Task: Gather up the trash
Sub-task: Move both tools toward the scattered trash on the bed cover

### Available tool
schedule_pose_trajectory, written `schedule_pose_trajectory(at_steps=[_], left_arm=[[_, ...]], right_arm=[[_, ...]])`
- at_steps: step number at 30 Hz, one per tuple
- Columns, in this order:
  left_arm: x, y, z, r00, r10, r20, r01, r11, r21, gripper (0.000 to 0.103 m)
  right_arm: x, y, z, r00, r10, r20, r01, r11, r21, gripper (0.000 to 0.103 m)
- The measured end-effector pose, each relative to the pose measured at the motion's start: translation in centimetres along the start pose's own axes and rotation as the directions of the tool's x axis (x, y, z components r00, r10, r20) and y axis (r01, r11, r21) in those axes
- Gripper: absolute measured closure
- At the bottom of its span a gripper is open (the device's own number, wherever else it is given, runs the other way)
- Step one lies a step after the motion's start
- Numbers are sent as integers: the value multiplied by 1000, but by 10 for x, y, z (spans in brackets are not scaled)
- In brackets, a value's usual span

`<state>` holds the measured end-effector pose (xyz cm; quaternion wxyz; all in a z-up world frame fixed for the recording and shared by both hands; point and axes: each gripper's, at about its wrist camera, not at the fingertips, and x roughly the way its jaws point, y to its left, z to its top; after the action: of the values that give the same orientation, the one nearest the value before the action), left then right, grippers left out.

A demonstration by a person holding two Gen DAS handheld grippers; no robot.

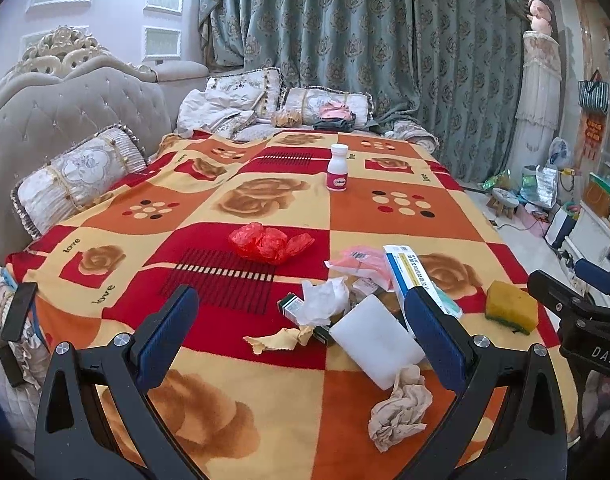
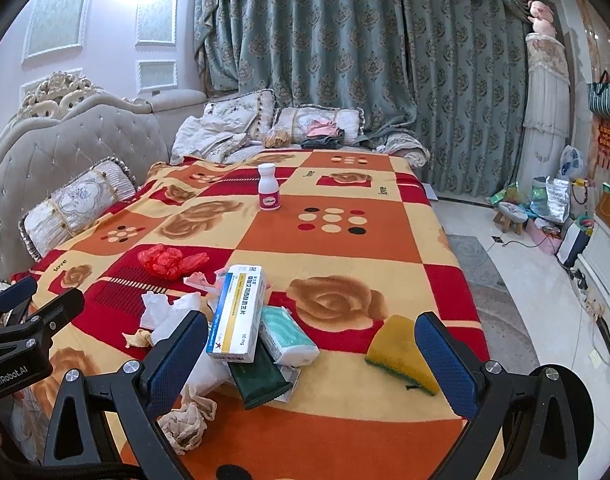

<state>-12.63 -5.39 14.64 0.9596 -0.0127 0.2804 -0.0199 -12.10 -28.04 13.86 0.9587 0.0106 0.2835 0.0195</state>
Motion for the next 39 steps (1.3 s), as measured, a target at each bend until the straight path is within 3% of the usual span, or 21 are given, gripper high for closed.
schedule_pose_trajectory(at_steps=[39], left_arm=[[20, 11, -9, 999, 25, -46, -26, 999, -22, 1]], right_arm=[[16, 13, -3, 997, 51, -51, -52, 998, -21, 0]])
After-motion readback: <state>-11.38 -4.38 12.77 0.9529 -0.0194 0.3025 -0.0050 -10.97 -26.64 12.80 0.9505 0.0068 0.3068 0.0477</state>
